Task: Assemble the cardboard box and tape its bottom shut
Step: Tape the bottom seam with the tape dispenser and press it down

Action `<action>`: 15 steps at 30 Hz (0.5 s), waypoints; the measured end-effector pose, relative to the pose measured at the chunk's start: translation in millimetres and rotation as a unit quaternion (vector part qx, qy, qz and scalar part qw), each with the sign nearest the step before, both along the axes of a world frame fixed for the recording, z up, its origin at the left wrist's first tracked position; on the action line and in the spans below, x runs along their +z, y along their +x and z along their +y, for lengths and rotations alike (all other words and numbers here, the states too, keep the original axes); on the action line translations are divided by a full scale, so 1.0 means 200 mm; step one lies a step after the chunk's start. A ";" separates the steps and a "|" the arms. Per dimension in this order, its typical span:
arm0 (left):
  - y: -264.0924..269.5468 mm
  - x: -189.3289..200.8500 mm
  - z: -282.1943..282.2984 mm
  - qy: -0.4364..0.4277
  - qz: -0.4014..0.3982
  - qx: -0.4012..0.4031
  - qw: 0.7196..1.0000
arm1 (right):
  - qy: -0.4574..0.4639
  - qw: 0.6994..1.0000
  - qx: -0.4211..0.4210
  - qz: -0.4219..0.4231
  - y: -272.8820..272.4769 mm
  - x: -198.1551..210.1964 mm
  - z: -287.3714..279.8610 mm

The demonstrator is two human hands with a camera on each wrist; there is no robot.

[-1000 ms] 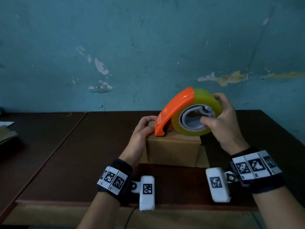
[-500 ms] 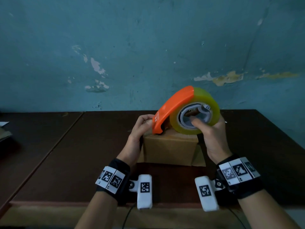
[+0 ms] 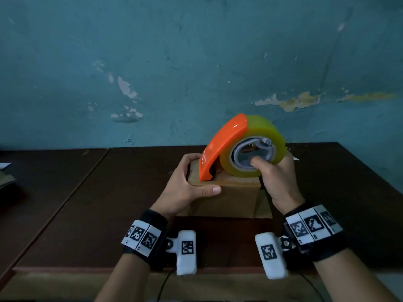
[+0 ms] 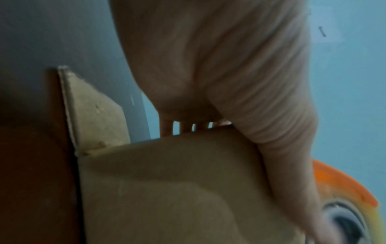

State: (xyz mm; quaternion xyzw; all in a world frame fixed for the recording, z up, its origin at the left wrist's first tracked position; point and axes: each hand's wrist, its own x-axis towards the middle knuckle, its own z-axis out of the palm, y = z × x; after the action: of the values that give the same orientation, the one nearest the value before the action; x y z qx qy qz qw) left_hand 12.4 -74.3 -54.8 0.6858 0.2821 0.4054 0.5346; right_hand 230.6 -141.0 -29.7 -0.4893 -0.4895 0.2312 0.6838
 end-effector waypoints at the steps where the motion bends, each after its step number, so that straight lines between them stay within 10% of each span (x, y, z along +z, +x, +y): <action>1: 0.00 0.00 0.00 0.006 0.005 0.012 1.000 | -0.005 1.000 -0.003 0.000 0.01 0.01 0.00; 15: -0.01 0.00 -0.02 0.002 -0.010 0.029 1.000 | -0.010 0.998 -0.064 -0.004 0.13 0.12 -0.05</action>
State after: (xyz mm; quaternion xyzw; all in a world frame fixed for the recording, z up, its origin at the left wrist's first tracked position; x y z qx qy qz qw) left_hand 9.6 -78.7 -54.9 0.6743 0.2963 0.4281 0.5237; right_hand 257.2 -150.6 -6.6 -0.5273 -0.4574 0.1897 0.6905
